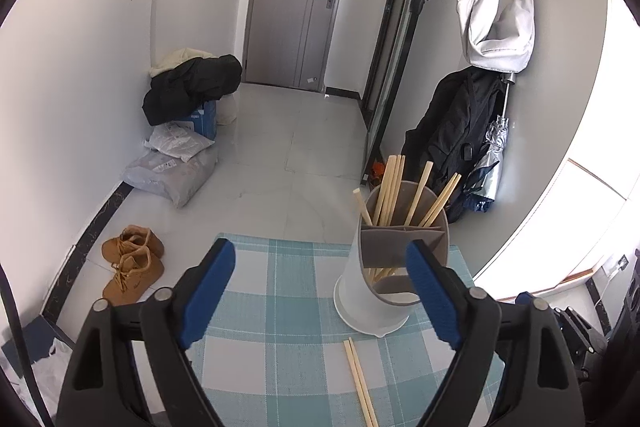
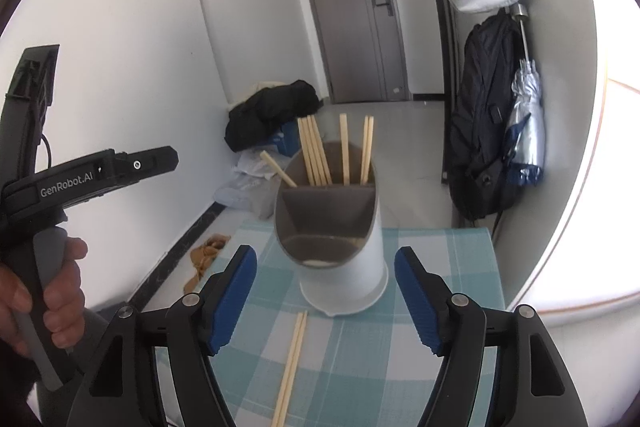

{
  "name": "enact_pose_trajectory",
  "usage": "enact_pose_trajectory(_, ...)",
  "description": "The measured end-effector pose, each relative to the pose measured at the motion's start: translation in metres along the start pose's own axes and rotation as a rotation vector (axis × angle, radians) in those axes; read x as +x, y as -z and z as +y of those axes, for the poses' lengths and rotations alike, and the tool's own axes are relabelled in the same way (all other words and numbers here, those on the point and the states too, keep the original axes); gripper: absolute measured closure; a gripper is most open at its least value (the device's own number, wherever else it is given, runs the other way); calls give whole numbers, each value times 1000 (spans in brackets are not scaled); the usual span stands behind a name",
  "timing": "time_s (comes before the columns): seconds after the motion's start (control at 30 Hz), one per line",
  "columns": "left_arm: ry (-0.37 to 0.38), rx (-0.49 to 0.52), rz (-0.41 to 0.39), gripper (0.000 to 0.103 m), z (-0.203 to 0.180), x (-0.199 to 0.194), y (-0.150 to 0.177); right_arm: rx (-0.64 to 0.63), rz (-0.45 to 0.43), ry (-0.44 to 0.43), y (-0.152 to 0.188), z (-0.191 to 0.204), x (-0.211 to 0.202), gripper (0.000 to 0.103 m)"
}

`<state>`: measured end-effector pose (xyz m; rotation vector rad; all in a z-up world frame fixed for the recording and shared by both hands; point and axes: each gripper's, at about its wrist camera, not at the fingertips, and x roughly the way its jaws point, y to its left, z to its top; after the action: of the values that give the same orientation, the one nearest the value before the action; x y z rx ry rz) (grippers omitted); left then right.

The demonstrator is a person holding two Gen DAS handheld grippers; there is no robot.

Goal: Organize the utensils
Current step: 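Move both open grippers down toward the last two chopsticks on the cloth, then close the right gripper on one chopstick and lift it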

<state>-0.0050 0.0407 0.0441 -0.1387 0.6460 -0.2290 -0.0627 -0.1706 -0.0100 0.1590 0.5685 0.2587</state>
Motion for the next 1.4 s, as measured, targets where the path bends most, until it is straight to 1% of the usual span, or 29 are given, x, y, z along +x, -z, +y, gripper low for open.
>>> enact_pose_trajectory(0.2,-11,-40,37,18,10,21,20,6,57,22,17,-4,20,30)
enact_pose_trajectory(0.37,-26,-111,88,18,19,46,32,-2,130,47,35,-6,42,30)
enact_pose_trajectory(0.47,-35,-94,109,18,24,53,39,2,177,50,43,-7,54,30)
enact_pose_trajectory(0.53,-64,-84,125,18,30,59,45,-1,199,55,48,-7,61,30)
enact_pose_trajectory(0.6,-72,-99,167,18,36,65,48,-4,228,63,54,-7,68,30)
enact_pose_trajectory(0.7,-78,-134,208,18,44,73,49,-3,279,57,61,-5,82,30)
enact_pose_trajectory(0.9,-127,-170,224,18,56,79,47,-54,367,52,75,9,106,30)
enact_pose_trajectory(1.03,-176,-182,206,18,66,80,45,-61,405,60,82,15,120,30)
enact_pose_trajectory(1.13,-171,-209,211,18,74,80,46,-64,422,60,86,20,126,30)
enact_pose_trajectory(1.27,-160,-239,223,18,82,80,48,-127,455,95,97,29,132,31)
enact_pose_trajectory(1.4,-140,-277,243,18,88,83,48,-147,455,109,101,31,130,32)
